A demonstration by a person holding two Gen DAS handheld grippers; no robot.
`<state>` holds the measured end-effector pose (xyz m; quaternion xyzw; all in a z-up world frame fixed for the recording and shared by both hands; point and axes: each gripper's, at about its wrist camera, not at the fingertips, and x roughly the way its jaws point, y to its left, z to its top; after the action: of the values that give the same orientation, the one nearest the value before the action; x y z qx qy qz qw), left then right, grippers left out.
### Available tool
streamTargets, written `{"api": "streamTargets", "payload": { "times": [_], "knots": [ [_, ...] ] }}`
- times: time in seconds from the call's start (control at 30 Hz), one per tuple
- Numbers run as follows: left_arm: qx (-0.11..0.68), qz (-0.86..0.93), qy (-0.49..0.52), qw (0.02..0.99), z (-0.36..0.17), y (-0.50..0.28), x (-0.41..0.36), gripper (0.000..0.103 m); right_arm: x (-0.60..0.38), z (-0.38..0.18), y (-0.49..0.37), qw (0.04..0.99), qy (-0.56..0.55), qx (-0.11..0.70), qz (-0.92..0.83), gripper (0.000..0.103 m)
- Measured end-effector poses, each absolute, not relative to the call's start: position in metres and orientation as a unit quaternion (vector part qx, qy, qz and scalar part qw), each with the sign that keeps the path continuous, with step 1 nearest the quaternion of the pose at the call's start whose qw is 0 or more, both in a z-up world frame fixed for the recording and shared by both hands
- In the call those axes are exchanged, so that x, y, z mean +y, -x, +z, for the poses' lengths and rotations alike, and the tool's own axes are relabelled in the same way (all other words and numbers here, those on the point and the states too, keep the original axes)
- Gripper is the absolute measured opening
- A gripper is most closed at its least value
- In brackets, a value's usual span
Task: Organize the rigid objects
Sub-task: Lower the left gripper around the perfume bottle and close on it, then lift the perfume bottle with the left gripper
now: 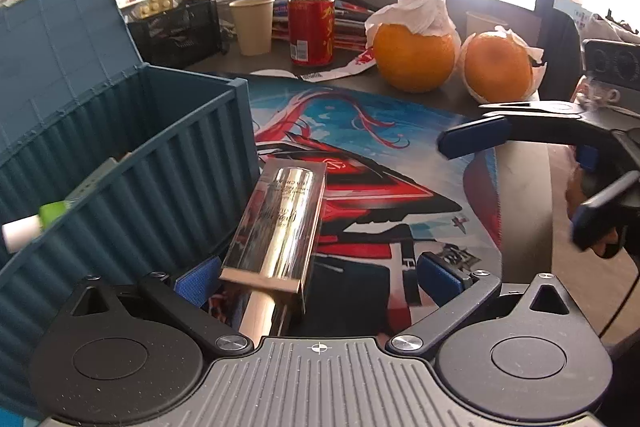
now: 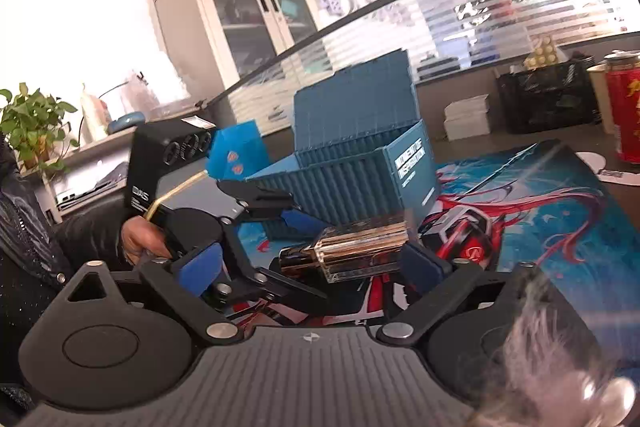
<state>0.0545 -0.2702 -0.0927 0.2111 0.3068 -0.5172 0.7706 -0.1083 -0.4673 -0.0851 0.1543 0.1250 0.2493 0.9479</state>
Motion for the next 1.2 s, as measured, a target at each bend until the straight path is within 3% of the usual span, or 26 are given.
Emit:
{"api": "streamTargets", "payload": {
  "times": [0.27,0.67,0.77,0.93,1.07,1.2],
  "knots": [
    [0.324,-0.520,-0.199,0.765,-0.100,-0.060,-0.288,0.103,-0.486,-0.092,0.124,0.965,-0.184,0.075,0.170,0.103],
    [0.305,-0.512,-0.206,0.776,-0.105,-0.055,-0.293,0.099,-0.502,-0.108,0.133,0.963,-0.214,0.065,0.151,0.103],
    [0.299,-0.511,-0.208,0.779,-0.104,-0.054,-0.294,0.090,-0.502,-0.109,0.133,0.963,-0.215,0.065,0.151,0.103],
    [0.294,-0.511,-0.207,0.781,-0.099,-0.056,-0.292,0.061,-0.505,-0.111,0.134,0.961,-0.222,0.065,0.153,0.103],
    [0.291,-0.513,-0.210,0.780,-0.099,-0.054,-0.293,0.055,-0.505,-0.113,0.135,0.959,-0.226,0.067,0.156,0.103],
    [0.287,-0.515,-0.210,0.780,-0.097,-0.051,-0.293,0.036,-0.504,-0.115,0.134,0.959,-0.228,0.069,0.155,0.103]
  ]
}}
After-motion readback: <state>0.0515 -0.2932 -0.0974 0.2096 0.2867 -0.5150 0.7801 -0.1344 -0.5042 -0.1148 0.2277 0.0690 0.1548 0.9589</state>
